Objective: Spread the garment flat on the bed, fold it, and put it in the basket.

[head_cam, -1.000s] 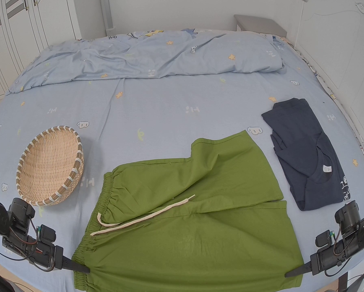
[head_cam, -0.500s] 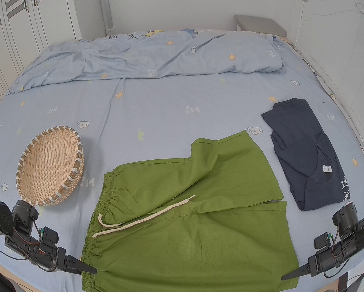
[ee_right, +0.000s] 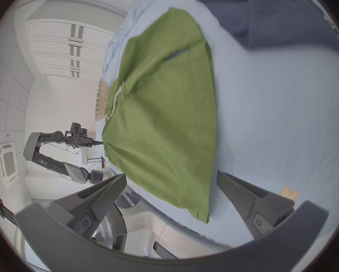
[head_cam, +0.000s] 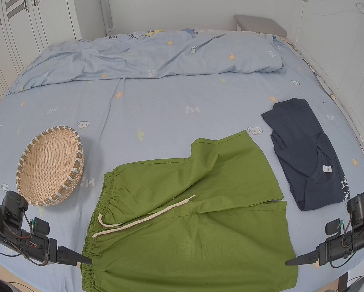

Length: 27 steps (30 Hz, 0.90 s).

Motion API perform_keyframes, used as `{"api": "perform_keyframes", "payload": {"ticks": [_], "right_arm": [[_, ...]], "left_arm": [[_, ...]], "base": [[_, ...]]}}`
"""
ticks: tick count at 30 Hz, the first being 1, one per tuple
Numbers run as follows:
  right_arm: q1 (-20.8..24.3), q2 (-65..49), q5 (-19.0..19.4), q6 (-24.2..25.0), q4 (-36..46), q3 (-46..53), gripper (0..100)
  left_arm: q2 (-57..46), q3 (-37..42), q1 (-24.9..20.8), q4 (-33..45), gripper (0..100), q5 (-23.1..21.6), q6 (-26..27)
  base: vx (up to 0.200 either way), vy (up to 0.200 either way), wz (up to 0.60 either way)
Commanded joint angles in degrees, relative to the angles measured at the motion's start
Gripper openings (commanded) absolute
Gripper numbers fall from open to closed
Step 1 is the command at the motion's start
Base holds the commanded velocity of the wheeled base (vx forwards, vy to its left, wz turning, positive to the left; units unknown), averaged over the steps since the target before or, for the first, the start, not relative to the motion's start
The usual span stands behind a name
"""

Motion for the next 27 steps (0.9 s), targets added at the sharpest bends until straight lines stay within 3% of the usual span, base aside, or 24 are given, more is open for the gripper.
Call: {"api": "perform_keyframes", "payload": {"ticks": [1, 10, 11, 16, 19, 22, 27], "right_arm": [[-5.1, -10.1, -0.2, -0.1, 0.2, -1.3, 100], [-7.3, -18.5, -0.2, 0.3, 0.9, -4.9, 100], [-7.1, -18.7, -0.2, 0.4, 1.6, -9.2, 100], [-5.8, -14.0, -0.2, 0.7, 3.1, -23.1, 100], [-4.4, -9.4, -0.4, 0.7, 3.3, -29.4, 100], [-1.7, -3.7, -0.7, 0.5, 3.5, -37.7, 100], [-0.7, 0.0, -0.7, 0.6, 4.4, -46.4, 100]], "left_arm": [[-8.1, -4.5, 0.9, 1.3, 100, -1.0, -2.5], [-14.9, -10.7, -1.2, 0.1, 100, -1.3, -11.9], [-14.6, -15.8, -5.2, -0.7, 100, -1.2, -17.7], [-8.4, -23.8, -10.5, -6.2, 100, -0.8, -26.4], [-2.8, -25.2, -12.7, -12.2, 100, -0.2, -27.1], [4.6, -28.1, -13.4, -22.0, 100, 3.1, -27.5], [9.6, -30.1, -16.0, -24.8, 100, 5.8, -29.7]], "base": [[0.0, 0.0, 0.0], [0.0, 0.0, 0.0], [0.0, 0.0, 0.0], [0.0, 0.0, 0.0], [0.0, 0.0, 0.0], [0.0, 0.0, 0.0], [0.0, 0.0, 0.0]]}}
